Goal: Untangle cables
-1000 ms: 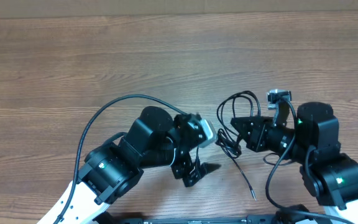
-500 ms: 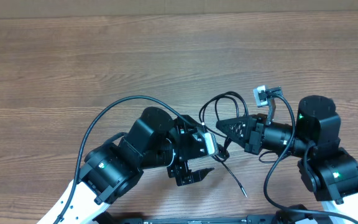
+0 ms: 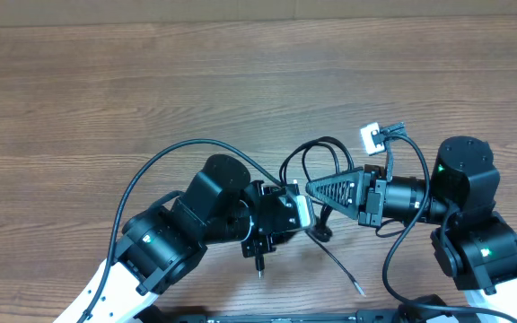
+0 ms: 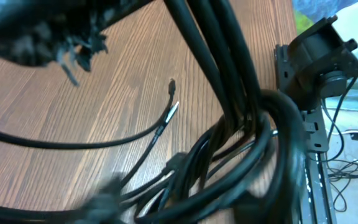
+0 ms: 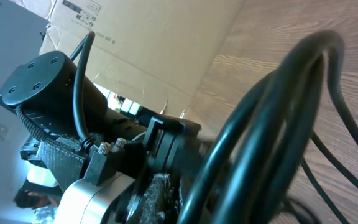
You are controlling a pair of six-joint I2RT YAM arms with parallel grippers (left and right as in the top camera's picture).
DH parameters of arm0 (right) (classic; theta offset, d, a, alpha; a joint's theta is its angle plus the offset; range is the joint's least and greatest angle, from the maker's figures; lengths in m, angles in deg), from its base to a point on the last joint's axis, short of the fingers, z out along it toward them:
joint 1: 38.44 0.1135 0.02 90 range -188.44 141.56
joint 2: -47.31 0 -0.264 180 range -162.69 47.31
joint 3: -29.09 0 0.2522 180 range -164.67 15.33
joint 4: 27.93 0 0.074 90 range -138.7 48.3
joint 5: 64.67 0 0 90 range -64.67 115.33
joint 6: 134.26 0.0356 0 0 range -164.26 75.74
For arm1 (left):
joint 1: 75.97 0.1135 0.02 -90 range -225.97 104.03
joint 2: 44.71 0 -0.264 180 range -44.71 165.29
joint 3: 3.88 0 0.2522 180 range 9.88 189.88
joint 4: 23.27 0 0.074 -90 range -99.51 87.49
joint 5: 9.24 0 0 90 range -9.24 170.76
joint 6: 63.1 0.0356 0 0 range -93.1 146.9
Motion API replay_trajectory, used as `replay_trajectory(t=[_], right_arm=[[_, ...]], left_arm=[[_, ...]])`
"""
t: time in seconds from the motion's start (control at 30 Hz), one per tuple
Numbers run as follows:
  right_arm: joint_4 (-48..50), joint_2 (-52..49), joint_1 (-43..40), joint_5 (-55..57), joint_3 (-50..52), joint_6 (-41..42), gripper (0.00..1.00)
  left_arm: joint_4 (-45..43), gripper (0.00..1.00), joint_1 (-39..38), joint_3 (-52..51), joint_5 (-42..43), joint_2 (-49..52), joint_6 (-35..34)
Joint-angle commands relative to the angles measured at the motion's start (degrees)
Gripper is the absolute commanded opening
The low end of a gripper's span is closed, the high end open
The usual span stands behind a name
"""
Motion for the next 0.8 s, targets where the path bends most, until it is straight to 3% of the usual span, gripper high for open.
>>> replay_trajectory(t=[0.0,0.37,0.63,0.7,0.77], right_arm=[[0.8,0.1,-0.1,-1.8,-1.3,0.6,0.04],[0.5,-3.4,-0.1,2.0,-1.3,-3.4,0.04],[-6.4,-6.3,-0.1,23.6,-1.3,-9.1,0.09],[-9.3,-6.3,-0.1,28.0,-1.3,-9.1,0.28],[-11.5,-6.3,-0.1,30.0,-1.3,-9.1,0.32]], left_arm=[[-0.5,0.04,0.2,0.5,2.7,0.0,0.7],[-1.4,0.04,0.2,0.5,4.6,0.0,-6.2],[-1.3,0.04,0.2,0.5,5.4,-0.2,-8.9],[-1.3,0.04,0.2,0.5,5.2,-0.2,-8.9],[-1.5,0.04,0.4,0.5,5.1,-0.2,-8.9]])
